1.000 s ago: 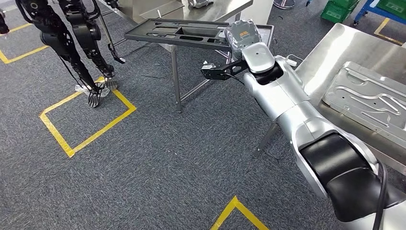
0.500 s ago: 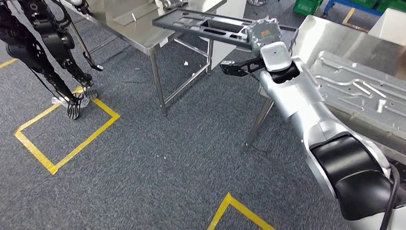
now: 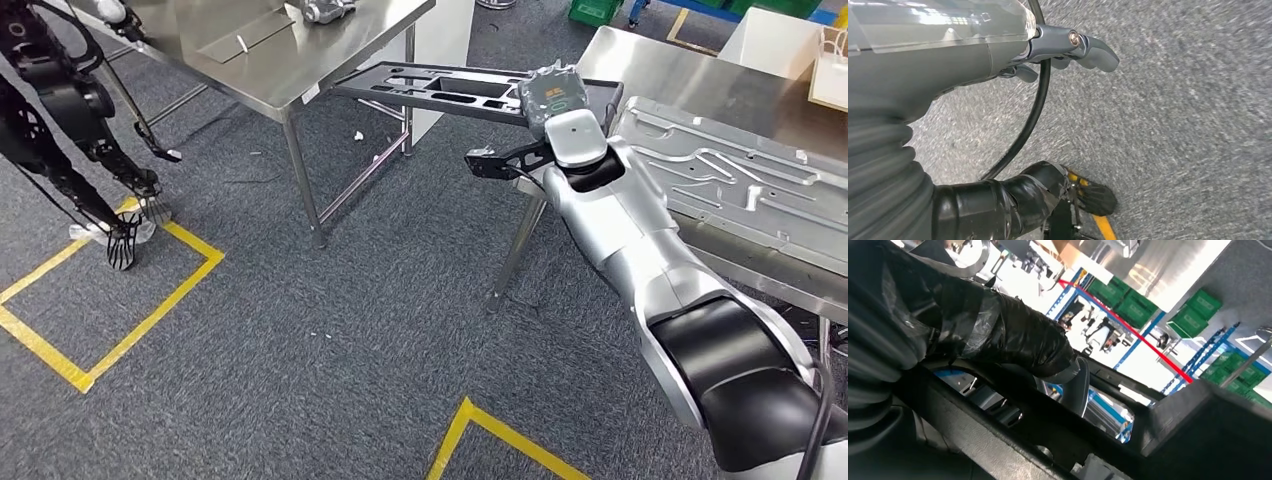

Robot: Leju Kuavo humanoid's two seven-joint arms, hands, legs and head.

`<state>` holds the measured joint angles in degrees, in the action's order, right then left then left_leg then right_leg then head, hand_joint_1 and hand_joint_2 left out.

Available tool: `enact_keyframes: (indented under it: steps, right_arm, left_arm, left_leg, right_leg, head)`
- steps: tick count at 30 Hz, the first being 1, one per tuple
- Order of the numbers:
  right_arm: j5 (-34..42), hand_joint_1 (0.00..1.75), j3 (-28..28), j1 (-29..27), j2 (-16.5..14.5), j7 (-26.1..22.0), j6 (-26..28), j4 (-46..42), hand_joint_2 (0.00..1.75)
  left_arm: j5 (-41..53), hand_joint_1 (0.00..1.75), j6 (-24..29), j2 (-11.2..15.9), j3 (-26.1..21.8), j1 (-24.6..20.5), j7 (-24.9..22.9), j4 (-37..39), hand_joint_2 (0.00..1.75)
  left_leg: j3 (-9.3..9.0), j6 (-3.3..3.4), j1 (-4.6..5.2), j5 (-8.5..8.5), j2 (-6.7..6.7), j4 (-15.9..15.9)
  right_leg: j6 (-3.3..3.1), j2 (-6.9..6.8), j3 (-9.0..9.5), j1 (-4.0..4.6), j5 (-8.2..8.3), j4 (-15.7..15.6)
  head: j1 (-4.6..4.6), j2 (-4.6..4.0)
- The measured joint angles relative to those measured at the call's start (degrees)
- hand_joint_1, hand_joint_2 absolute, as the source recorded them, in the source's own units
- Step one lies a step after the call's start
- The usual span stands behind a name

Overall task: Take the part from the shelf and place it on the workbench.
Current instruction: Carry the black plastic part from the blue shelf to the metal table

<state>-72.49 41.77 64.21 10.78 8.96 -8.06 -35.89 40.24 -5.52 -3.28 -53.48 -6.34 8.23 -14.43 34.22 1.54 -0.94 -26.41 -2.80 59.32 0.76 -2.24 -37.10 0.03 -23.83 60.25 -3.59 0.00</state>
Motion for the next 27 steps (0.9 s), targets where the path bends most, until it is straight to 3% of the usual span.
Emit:
enact_keyframes:
  steps: [3, 5, 6, 8, 10, 11, 13, 15, 17, 19, 20, 21, 23, 25, 26, 27]
  right_arm:
    - [-0.01, 1.75, -0.20, -0.14, -0.57, 0.04, 0.11, 0.08, 1.75]
    - [-0.03, 1.75, -0.28, -0.22, -0.88, 0.03, 0.15, 0.15, 1.75]
    - [-0.05, 1.75, -0.33, -0.22, -1.07, 0.02, 0.19, 0.19, 1.75]
    - [-0.14, 1.75, -0.38, -0.21, -1.56, 0.01, 0.32, 0.33, 1.75]
    - [-0.23, 1.75, -0.40, -0.32, -1.98, -0.07, 0.50, 0.60, 1.75]
    - [-0.29, 1.75, -0.40, -0.39, -2.12, -0.16, 0.63, 0.77, 1.75]
    - [-0.52, 1.75, -0.40, -0.50, -2.38, -0.31, 0.93, 1.05, 1.75]
    - [-0.79, 1.75, -0.45, -0.45, -2.61, -0.28, 1.37, 1.28, 1.75]
    - [-0.91, 1.75, -0.61, -0.45, -2.70, -0.24, 1.68, 1.52, 1.75]
    - [-0.97, 1.75, -0.86, -0.58, -2.63, -0.26, 1.77, 1.81, 1.75]
    - [-1.01, 1.75, -0.99, -0.63, -2.60, -0.27, 1.79, 1.95, 1.75]
    - [-1.04, 1.75, -1.10, -0.63, -2.57, -0.28, 1.83, 2.07, 1.75]
    - [-1.06, 1.75, -1.26, -0.63, -2.58, -0.27, 1.96, 2.22, 1.75]
    - [-1.07, 1.75, -1.32, -0.71, -2.58, -0.25, 2.05, 2.44, 1.75]
    - [-1.08, 1.75, -1.33, -0.77, -2.58, -0.25, 2.05, 2.56, 1.75]
    - [-1.11, 1.75, -1.34, -0.81, -2.58, -0.24, 2.05, 2.66, 1.75]
  left_arm:
    - [0.02, 0.00, 0.10, 0.17, -0.05, -0.11, -0.09, -0.09, 1.75]
    - [0.05, 0.00, 0.11, 0.29, -0.06, -0.30, -0.15, -0.21, 1.75]
    - [0.08, 0.00, 0.13, 0.38, -0.07, -0.35, -0.17, -0.27, 1.75]
    - [0.14, 0.00, 0.25, 0.57, -0.07, -0.21, -0.24, -0.37, 1.75]
    - [0.20, 0.00, 0.44, 0.74, -0.07, -0.01, -0.40, -0.41, 1.75]
    - [0.27, 0.00, 0.55, 0.79, -0.07, 0.01, -0.53, -0.42, 1.75]
    - [0.45, 0.00, 0.69, 0.91, -0.07, -0.01, -0.78, -0.46, 1.75]
    - [0.57, 0.00, 0.72, 0.98, -0.08, -0.02, -0.90, -0.53, 1.75]
    - [0.58, 0.00, 0.72, 0.99, -0.10, 0.01, -1.00, -0.56, 1.75]
    - [0.60, 0.00, 0.69, 0.96, -0.12, -0.04, -1.09, -0.57, 1.75]
    - [0.60, 0.00, 0.68, 0.94, -0.13, -0.11, -1.10, -0.58, 1.75]
    - [0.61, 0.00, 0.67, 0.92, -0.13, -0.16, -1.09, -0.59, 1.75]
    - [0.62, 0.00, 0.66, 0.92, -0.15, -0.15, -1.08, -0.61, 1.75]
    - [0.63, 0.00, 0.66, 0.92, -0.17, -0.07, -1.08, -0.61, 1.75]
    - [0.63, 0.00, 0.65, 0.92, -0.19, -0.05, -1.08, -0.61, 1.75]
    - [0.64, 0.00, 0.66, 0.92, -0.20, -0.07, -1.08, -0.61, 1.75]
  left_leg:
    - [-0.17, -0.74, 0.25, -0.17, -1.00, -0.23]
    - [0.23, -1.20, 0.16, -1.41, -0.22, 1.16]
    - [1.20, -1.37, 0.09, -2.75, 0.61, 3.40]
    - [4.79, -1.62, -0.05, -6.13, 2.06, 11.03]
    - [7.71, -1.84, -0.10, -7.11, 2.39, 16.29]
    - [7.73, -1.88, -0.15, -5.92, 2.42, 15.71]
    - [5.16, -1.89, -0.36, -1.62, 2.99, 9.06]
    - [2.49, -1.83, -0.50, 0.66, 4.54, 2.98]
    - [1.88, -1.63, -0.39, 0.51, 5.28, 1.64]
    - [1.78, -1.06, -0.47, 0.78, 4.55, 1.26]
    - [1.64, -0.68, -0.57, 0.96, 4.17, 0.97]
    - [1.52, -0.34, -0.68, 1.13, 3.75, 0.68]
    - [1.44, 0.01, -0.61, 1.23, 3.07, 0.43]
    - [1.43, 0.08, -0.52, 1.18, 2.38, 0.43]
    - [1.38, 0.09, -0.50, 1.12, 2.03, 0.44]
    - [1.29, 0.05, -0.49, 1.06, 1.67, 0.44]
  right_leg:
    - [-0.80, 0.55, 0.16, 0.30, -0.06, -0.93]
    - [-1.40, 1.20, 0.69, -0.05, 0.17, -1.62]
    - [-1.72, 1.46, 0.98, -0.25, 0.26, -1.93]
    - [-2.16, 2.21, 1.14, -0.32, 0.20, -1.92]
    - [-2.33, 3.28, 1.13, -0.32, 0.03, -1.59]
    - [-2.33, 3.82, 1.13, -0.35, -0.08, -1.38]
    - [-2.04, 4.88, 1.07, -0.49, -0.48, -0.72]
    - [-1.45, 5.81, 0.47, -0.49, -0.88, 0.22]
    - [-0.83, 6.55, -0.13, -0.50, -0.84, 0.60]
    - [-0.30, 6.85, -0.30, -0.59, -0.74, 0.54]
    - [-0.02, 6.24, -0.57, -0.56, -1.23, 1.12]
    - [0.23, 5.28, -1.26, -0.52, -2.26, 2.63]
    - [0.70, 3.19, -4.20, -0.63, -5.70, 9.10]
    - [0.95, 2.60, -7.16, -0.79, -7.80, 15.28]
    - [0.94, 2.53, -7.36, -0.81, -7.34, 15.66]
    - [0.84, 2.43, -6.46, -0.78, -5.91, 13.86]
  head:
    - [0.00, 0.00]
    - [0.00, 0.00]
    - [0.00, 0.00]
    - [0.01, 0.00]
    - [0.01, 0.00]
    - [0.01, 0.00]
    - [0.00, 0.00]
    - [0.03, 0.00]
    - [0.03, 0.00]
    - [0.00, 0.00]
    - [-0.05, 0.00]
    - [-0.10, 0.00]
    - [-0.19, 0.00]
    - [-0.17, 0.00]
    - [-0.17, 0.00]
    - [-0.18, 0.00]
